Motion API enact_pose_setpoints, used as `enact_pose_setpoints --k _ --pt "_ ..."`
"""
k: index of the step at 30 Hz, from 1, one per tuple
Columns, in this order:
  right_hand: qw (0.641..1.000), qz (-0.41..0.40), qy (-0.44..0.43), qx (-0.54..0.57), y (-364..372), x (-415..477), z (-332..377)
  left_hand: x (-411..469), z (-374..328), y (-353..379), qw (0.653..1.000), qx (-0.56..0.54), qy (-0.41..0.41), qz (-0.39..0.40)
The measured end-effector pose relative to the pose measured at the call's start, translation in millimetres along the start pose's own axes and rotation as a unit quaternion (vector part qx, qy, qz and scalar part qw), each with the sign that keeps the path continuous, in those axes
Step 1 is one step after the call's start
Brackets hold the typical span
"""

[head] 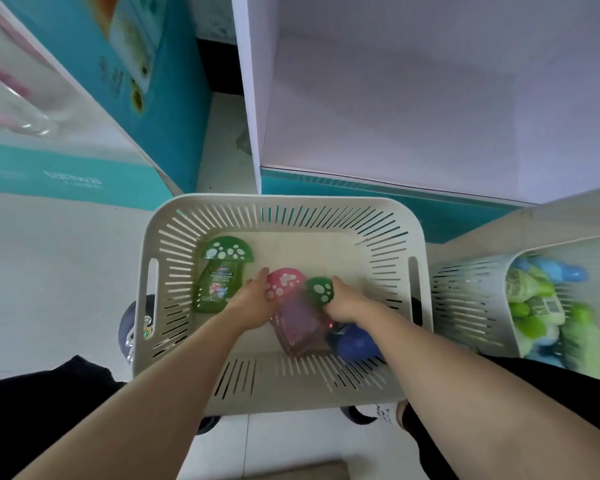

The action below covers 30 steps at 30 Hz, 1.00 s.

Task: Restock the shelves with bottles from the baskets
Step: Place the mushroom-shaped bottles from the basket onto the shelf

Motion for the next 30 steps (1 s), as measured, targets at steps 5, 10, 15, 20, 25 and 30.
enact_pose_setpoints --k 5,10,15,20,25,30 --pt "0.996 -0.01 0.014 -0.088 -10.0 1.7 -4.9 7.7 4.6 5.9 0.996 -0.077 -0.022 0.03" --pt "0.999 -0.02 0.005 0.028 -14.5 -10.2 2.0 -1.1 1.6 -0.3 0.984 -0.148 -0.021 0.096" --pt "0.995 -0.057 -0.067 0.05 -24.7 -32.6 26.6 -26.0 -6.4 -25.7 0.991 -0.1 0.007 0.086" --pt "0.98 -0.15 -0.127 0.005 -64.8 -71.6 55.4 -62.5 -15.5 -63.1 0.997 -0.057 0.044 0.018" --pt "0.964 -0.21 -0.163 -0.02 -108.9 -124.5 75.8 -114.0 -36.1 -97.5 0.994 -0.006 0.092 -0.05" --pt "0.944 -0.26 -0.201 -0.014 -144.4 -181.1 95.5 -179.0 -65.1 -127.4 0.983 0.009 0.149 -0.103"
Point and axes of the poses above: each hand's wrist, its own x-axis towards the middle knuckle, its own y-axis out of the palm, z = x × y, the point moved 9 cm from there along x, towards the middle knuckle, and after that the axes turned 14 degrees about -y, right-handed, at the moved point
